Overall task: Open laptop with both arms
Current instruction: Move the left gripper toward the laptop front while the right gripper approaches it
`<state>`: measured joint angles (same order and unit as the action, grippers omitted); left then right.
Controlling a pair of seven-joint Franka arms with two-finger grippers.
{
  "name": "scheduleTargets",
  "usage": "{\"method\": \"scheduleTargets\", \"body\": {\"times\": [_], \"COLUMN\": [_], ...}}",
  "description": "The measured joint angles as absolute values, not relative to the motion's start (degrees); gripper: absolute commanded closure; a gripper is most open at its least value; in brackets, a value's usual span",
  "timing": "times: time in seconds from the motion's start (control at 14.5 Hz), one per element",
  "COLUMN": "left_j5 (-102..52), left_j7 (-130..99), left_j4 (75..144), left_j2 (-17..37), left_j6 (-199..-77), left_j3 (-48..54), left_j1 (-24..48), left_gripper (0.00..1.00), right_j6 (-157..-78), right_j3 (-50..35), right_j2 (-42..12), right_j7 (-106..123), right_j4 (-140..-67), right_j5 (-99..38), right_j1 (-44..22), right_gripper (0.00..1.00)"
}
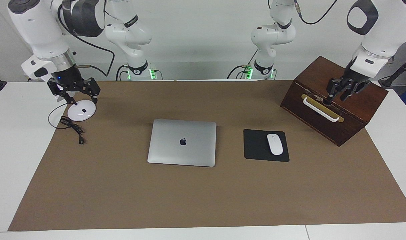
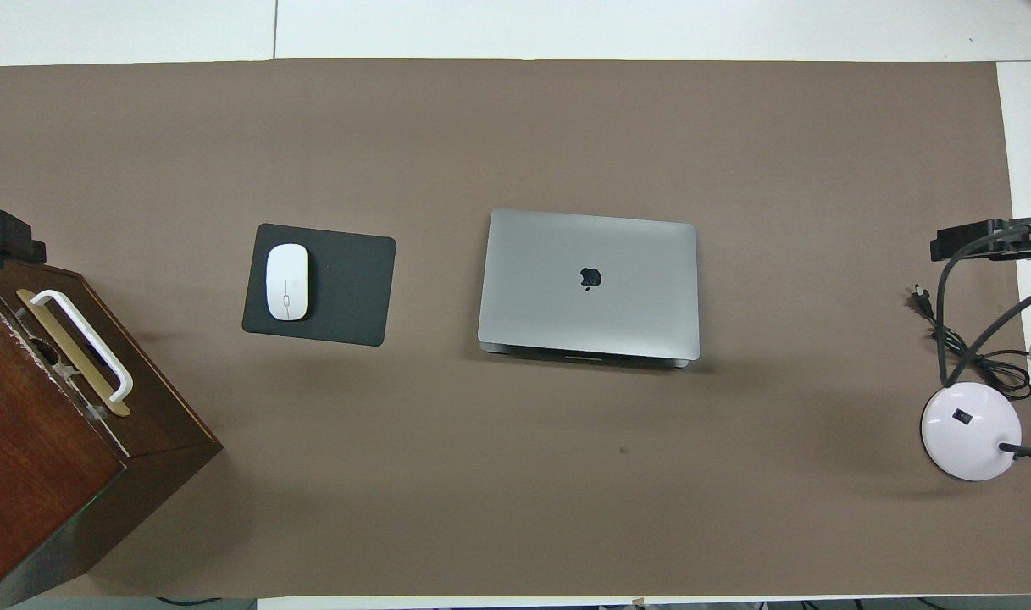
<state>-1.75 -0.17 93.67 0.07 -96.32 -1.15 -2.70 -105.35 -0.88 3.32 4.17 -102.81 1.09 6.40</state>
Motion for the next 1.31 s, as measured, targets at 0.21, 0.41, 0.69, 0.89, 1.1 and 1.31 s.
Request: {"method": "scheduleTargets", "body": {"times": [0.21, 0.41, 0.69, 0.89, 1.1, 1.31], "left_j5": [-1.78, -2.19, -3.56, -3.59, -3.64, -3.65], "left_j7": [-7.03, -8.23, -8.23, -7.79, -5.28, -4.92], "left_j4": [93.82, 94.51, 96.6, 101.27, 107.22, 114.71], "left_j2": [0.07, 0.08, 0.7, 1.13, 0.63, -1.47], "left_j6": [-98.69, -102.37, -108.71, -116.02, -125.21, -135.88], "left_j3": [-0.82, -0.52, -0.39, -0.16, 0.02, 0.16], "left_j1": [-2.63, -2.49, -1.85, -0.41, 1.74, 6.07], "left_gripper": [1.0, 1.0, 1.0, 1.0, 1.0, 1.0], "right_j6": [-113.24, -126.8, -148.42, -163.56, -173.08, -179.19], "right_j3": [-0.84, -0.76, -1.14, -1.43, -1.67, -1.69], "right_j2": [1.64, 0.03, -0.78, -0.79, -0.7, -0.34], "right_j7": [6.22, 7.79, 9.73, 9.93, 9.85, 9.9], "right_j4": [-105.45, -112.06, -124.96, -133.06, -136.23, -136.5], "right_j5": [1.09, -2.63, -16.8, -30.93, -48.07, -62.63], "right_j1": [8.01, 9.53, 7.28, -1.79, -12.45, -20.14], "right_gripper": [0.0, 0.0, 0.0, 0.0, 0.0, 0.0]}}
